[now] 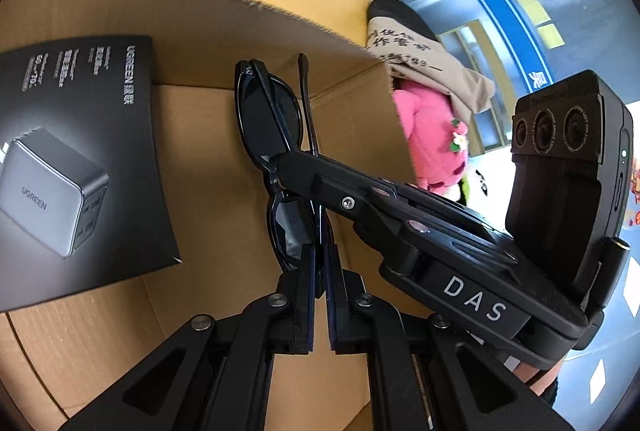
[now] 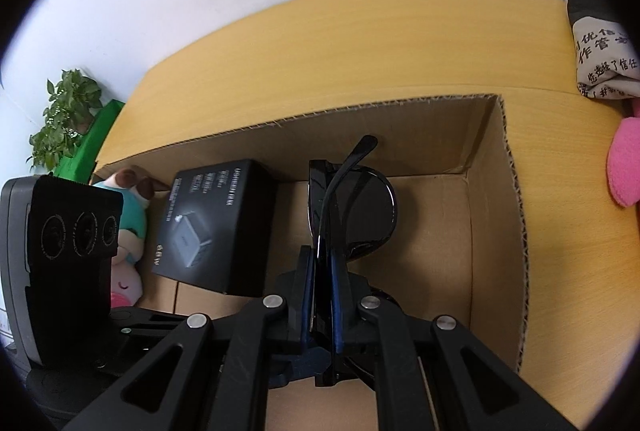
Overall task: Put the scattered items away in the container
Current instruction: 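Lower the sunglasses into the box and open both grippers, then withdraw both grippers from the box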
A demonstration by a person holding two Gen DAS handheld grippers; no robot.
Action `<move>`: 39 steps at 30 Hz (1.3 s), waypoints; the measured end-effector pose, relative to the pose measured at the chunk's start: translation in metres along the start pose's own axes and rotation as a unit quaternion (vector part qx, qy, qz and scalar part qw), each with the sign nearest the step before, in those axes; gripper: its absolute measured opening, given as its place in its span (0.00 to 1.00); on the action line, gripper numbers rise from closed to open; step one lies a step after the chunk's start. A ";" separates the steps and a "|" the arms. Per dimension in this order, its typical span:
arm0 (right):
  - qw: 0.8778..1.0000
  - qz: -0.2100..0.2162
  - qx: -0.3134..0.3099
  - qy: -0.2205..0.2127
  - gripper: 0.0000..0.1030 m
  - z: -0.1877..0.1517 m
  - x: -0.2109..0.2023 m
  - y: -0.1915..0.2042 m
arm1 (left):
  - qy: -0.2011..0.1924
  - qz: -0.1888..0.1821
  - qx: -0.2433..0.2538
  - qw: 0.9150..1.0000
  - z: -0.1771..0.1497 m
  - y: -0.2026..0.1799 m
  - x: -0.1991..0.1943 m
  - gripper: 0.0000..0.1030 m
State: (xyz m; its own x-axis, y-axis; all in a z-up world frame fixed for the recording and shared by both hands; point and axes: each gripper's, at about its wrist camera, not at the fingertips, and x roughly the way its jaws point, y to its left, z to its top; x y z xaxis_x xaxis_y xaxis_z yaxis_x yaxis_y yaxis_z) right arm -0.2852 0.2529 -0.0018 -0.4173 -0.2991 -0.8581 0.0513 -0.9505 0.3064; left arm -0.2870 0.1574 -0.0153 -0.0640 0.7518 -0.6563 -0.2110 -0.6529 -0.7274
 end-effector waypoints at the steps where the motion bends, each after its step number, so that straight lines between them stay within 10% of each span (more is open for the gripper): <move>1: 1.000 -0.002 0.001 0.003 0.07 0.000 0.003 -0.001 | 0.002 0.002 -0.002 1.000 0.000 0.002 0.002 0.03; 15: 1.000 -0.012 0.005 0.009 0.10 -0.005 0.021 -0.004 | 0.012 0.034 -0.010 0.999 -0.003 0.016 0.012 0.08; 18: 1.000 -0.019 -0.007 -0.009 0.46 -0.007 0.011 -0.002 | -0.008 0.087 -0.001 0.996 -0.007 0.014 0.001 0.34; 22: 0.998 -0.017 -0.037 -0.049 0.59 -0.018 -0.026 0.007 | -0.066 0.158 0.063 0.983 -0.026 -0.012 -0.038 0.52; 31: 0.973 -0.055 -0.098 -0.200 0.75 -0.109 -0.153 0.049 | -0.282 0.264 0.186 0.903 -0.141 -0.089 -0.172 1.00; 36: 0.966 -0.071 -0.107 -0.225 0.76 -0.168 -0.183 0.071 | -0.385 0.311 0.162 0.854 -0.213 -0.104 -0.224 1.00; 39: 0.964 -0.080 -0.109 -0.229 0.76 -0.195 -0.195 0.078 | -0.411 0.328 0.146 0.838 -0.243 -0.103 -0.240 1.00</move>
State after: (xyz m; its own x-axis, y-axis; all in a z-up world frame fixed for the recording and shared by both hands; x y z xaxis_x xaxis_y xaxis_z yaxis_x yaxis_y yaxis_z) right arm -0.0230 0.2202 0.1090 -0.7904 -0.1272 -0.5992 0.1225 -0.9913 0.0489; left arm -0.0128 0.0213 0.1683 -0.8847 0.1286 -0.4480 -0.0904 -0.9903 -0.1057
